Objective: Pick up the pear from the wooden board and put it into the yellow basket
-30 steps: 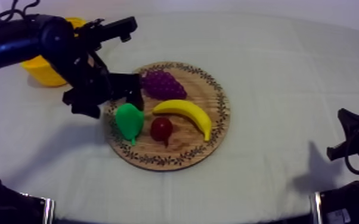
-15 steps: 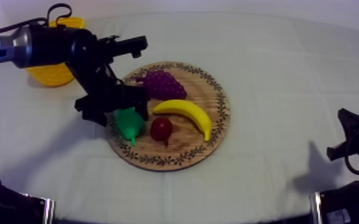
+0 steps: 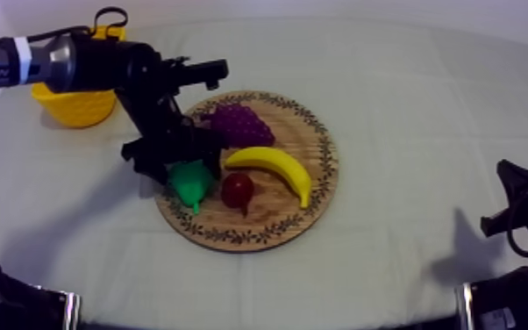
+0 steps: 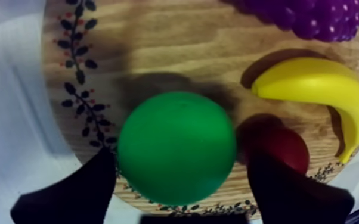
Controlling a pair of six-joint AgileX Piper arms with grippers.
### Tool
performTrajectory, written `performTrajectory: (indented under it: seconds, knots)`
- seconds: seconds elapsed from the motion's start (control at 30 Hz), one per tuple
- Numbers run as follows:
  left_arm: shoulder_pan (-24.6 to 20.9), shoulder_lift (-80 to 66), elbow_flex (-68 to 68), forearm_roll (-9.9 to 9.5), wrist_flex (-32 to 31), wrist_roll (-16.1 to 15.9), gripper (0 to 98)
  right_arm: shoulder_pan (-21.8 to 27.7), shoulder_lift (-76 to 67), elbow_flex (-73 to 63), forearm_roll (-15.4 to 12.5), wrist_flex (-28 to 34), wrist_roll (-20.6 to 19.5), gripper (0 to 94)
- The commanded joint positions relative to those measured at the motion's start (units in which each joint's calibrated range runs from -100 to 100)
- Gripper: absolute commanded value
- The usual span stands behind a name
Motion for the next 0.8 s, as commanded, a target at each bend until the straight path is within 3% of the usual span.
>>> performTrajectory:
  seconds: [0.0,0.37,0.77]
  knots:
    - [0.0,0.5,-0.4,-0.03,0.4,0.0,75.5,0.0,0.0,0.0,0.0,0.0,0.0,0.2]
    - [0.1,2.3,-1.6,-0.17,1.1,1.0,55.9,0.0,0.0,0.0,0.0,0.0,0.0,0.2]
    - [0.1,-1.1,-1.2,-0.16,1.1,0.1,51.9,0.0,0.0,0.0,0.0,0.0,0.0,0.2]
